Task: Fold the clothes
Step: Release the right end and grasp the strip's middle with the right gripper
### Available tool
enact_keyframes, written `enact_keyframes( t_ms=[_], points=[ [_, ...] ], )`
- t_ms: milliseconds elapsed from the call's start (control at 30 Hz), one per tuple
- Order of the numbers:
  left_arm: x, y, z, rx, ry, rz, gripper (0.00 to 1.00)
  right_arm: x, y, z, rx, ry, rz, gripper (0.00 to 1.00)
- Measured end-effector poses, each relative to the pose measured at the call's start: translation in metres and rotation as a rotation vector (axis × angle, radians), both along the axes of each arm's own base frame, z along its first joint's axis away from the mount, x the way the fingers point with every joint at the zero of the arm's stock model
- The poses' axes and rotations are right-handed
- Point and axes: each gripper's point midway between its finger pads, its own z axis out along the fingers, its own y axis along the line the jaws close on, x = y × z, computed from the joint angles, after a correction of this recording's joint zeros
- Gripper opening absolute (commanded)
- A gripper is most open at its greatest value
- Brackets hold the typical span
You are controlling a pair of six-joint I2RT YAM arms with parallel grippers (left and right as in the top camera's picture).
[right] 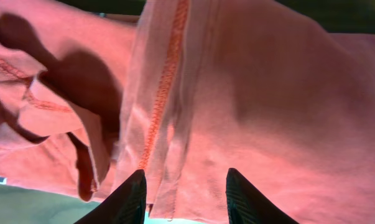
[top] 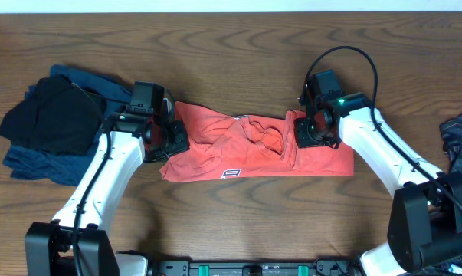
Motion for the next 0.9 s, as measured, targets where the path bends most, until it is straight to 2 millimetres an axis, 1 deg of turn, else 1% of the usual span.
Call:
enact_keyframes(
  t_ms=[100, 267, 400, 433, 467, 500, 533, 600, 700, 900],
  points=[
    [-0.001, 0.0, 0.0, 0.002, 0.002, -0.003, 0.59, 0.002, -0.006, 0.0, -0.028, -0.009, -0.015, 0.4],
    [-0.001, 0.0, 0.0, 0.001, 0.002, -0.003, 0.65, 0.005, -0.017, 0.0, -0.068, -0.02, -0.039, 0.41],
    [0.002, 0.002, -0.001, 0.012, -0.008, -0.001, 0.71, 0.005, -0.024, -0.001, -0.091, -0.017, -0.06, 0.48],
    [0.004, 0.002, -0.001, 0.018, -0.016, -0.003, 0.73, 0.004, -0.026, -0.001, -0.096, -0.012, -0.063, 0.53],
    [0.007, 0.002, -0.003, 0.02, -0.022, -0.007, 0.74, 0.003, -0.027, -0.001, -0.097, -0.007, -0.068, 0.62],
    [0.01, 0.002, -0.005, 0.024, -0.027, -0.014, 0.75, 0.002, -0.028, -0.002, -0.101, -0.003, -0.072, 0.74],
    [0.013, 0.002, -0.009, 0.028, -0.03, -0.019, 0.76, 0.001, -0.028, -0.002, -0.105, 0.001, -0.072, 0.84],
    [0.021, 0.002, -0.018, 0.032, -0.034, -0.032, 0.77, -0.001, -0.031, -0.002, -0.111, 0.012, -0.079, 0.95],
    [0.031, 0.004, -0.034, 0.035, -0.033, -0.035, 0.77, -0.005, -0.033, -0.003, -0.12, 0.028, -0.073, 0.97],
    [0.049, 0.024, -0.065, 0.044, -0.021, 0.0, 0.77, -0.011, -0.035, -0.004, -0.13, 0.048, -0.066, 0.97]
  ],
)
